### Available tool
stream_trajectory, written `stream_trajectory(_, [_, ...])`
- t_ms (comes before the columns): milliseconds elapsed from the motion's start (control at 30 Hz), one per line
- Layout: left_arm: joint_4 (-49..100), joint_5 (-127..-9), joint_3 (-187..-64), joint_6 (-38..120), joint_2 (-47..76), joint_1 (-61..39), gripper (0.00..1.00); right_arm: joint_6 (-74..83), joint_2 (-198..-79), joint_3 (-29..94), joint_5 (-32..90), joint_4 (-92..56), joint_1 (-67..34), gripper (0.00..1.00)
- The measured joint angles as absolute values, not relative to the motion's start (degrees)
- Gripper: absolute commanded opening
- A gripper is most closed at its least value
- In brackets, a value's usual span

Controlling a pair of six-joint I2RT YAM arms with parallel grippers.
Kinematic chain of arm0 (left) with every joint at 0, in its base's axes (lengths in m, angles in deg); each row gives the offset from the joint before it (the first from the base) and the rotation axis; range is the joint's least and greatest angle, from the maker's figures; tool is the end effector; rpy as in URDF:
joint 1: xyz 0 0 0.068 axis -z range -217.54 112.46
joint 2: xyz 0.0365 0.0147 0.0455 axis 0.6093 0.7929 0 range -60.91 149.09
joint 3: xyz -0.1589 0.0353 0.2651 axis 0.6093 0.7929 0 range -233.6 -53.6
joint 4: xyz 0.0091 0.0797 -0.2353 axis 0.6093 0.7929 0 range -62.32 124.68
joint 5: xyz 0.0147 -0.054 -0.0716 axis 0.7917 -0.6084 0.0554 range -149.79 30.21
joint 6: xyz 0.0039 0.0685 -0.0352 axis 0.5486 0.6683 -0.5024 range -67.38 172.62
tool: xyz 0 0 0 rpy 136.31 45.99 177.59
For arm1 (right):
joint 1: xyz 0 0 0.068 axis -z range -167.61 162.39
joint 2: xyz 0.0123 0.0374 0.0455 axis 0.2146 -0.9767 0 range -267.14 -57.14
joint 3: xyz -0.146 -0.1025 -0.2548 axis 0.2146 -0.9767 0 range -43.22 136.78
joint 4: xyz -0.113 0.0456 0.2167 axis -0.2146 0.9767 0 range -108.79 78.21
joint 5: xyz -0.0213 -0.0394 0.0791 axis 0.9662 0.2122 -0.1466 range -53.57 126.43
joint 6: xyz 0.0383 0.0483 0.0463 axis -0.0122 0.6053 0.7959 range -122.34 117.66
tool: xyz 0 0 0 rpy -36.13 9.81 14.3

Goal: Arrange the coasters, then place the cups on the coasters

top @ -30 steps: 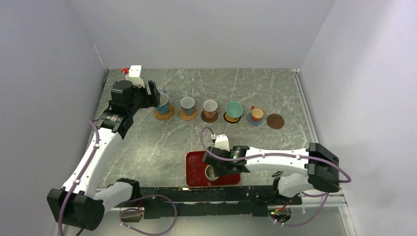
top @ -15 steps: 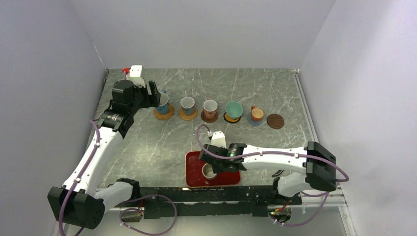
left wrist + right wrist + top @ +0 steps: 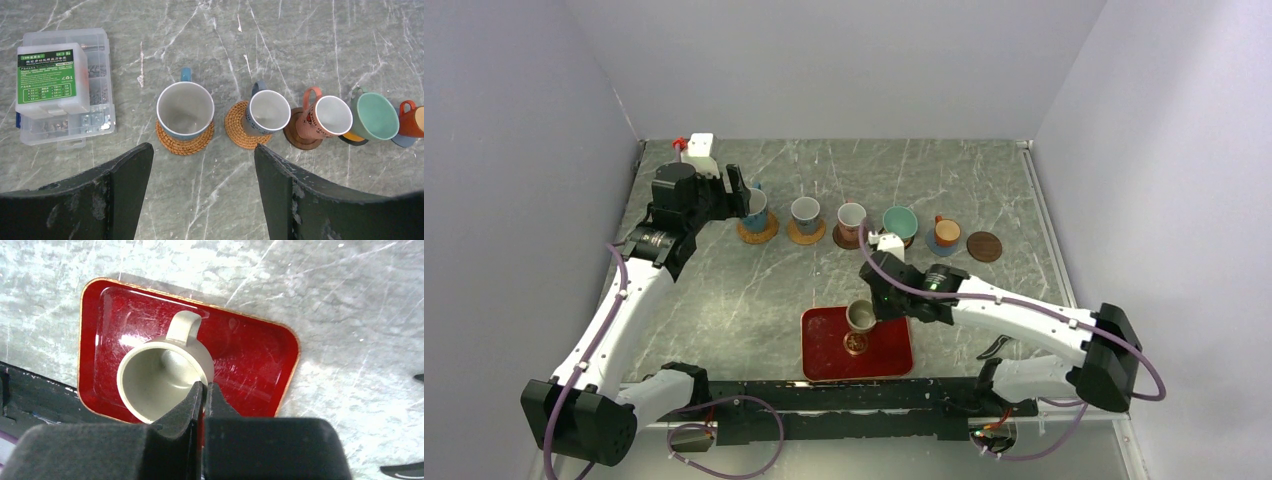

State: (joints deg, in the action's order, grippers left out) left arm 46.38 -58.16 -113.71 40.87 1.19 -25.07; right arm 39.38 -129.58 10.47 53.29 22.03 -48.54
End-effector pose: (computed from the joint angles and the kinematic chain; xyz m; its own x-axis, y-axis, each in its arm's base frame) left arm 0.2364 -0.0504 0.3842 -0.3764 -0.1251 -0.9180 0.1157 0.9767 -0.1806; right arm 0.1314 0.1971 0.2673 -0.8218 -0.1677 -0.5446 -0.2924 0.9444 0.1504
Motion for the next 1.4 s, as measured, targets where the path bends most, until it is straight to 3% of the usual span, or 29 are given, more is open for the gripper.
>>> stream_trajectory(233, [46.38, -58.18, -113.71, 40.85, 1.24, -25.07, 0.80, 32.25, -125.80, 9.44, 49.49, 22.18, -42.99, 0.00])
stream_trajectory(533, [46.38, -57.90, -113.71, 40.87, 2.09, -25.07, 0.80, 16.93, -122.76, 12.68, 44.27, 23.93, -24.17, 0.00])
stream_trajectory(1100, [45.27, -55.41, -112.80, 41.15, 6.16, -25.07, 0.79, -8.80, -137.25, 28.26, 20.68, 19.19, 20.01, 0.00])
stream_trajectory(1400, [45.05, -54.29, -112.45, 42.09, 7.90, -23.80, 0.79, -17.06, -145.41, 31.76, 14.12, 19.80, 30.13, 0.00])
